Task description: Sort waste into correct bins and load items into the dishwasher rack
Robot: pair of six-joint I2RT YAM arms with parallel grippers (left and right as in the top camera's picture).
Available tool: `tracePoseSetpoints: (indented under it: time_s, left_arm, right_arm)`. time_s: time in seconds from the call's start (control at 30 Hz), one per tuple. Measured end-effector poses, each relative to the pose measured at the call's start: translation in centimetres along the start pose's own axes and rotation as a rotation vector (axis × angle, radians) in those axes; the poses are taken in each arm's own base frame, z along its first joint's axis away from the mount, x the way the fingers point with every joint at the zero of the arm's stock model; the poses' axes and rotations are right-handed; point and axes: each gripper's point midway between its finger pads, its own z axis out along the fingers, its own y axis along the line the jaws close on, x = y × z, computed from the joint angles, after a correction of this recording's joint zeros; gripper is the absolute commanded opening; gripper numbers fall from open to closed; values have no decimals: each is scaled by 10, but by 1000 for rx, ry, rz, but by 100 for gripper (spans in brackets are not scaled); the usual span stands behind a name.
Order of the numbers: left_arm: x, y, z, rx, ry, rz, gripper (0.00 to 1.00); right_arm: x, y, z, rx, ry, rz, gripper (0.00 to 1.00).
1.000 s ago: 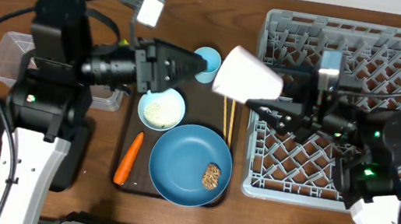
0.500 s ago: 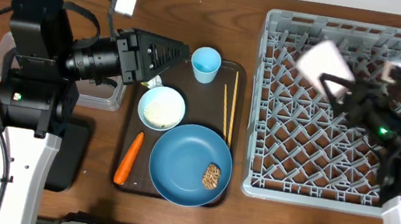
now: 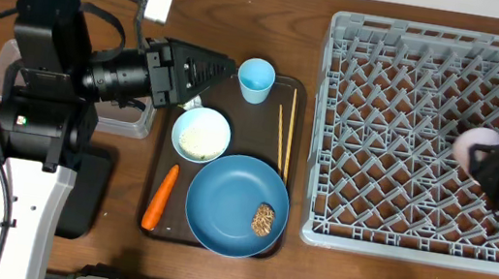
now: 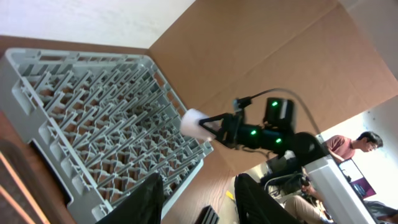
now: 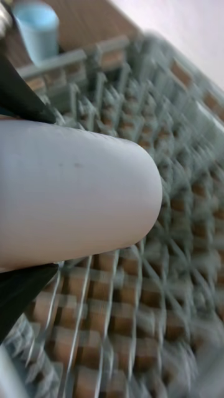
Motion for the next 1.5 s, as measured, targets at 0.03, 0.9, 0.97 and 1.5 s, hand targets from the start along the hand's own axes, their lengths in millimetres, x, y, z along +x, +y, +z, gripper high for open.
tracePoseSetpoints:
  time_s: [0.03,0.9,0.97,1.5]
  left_arm:
    - [1,2,0,-7,1,-8,39]
    - [2,16,-1,-78,-13,-9,45]
    - [5,25,-2,-122,-14,-24,53]
    - [26,196,45,-818,140,215,57]
  right_arm:
    - [-4,-5,-4,39,-17,-1,35]
    - [65,-56,71,252,464,11,78]
    - [65,-55,71,247,466,4,87]
    - [13,57,-3,-169,192,-169,91]
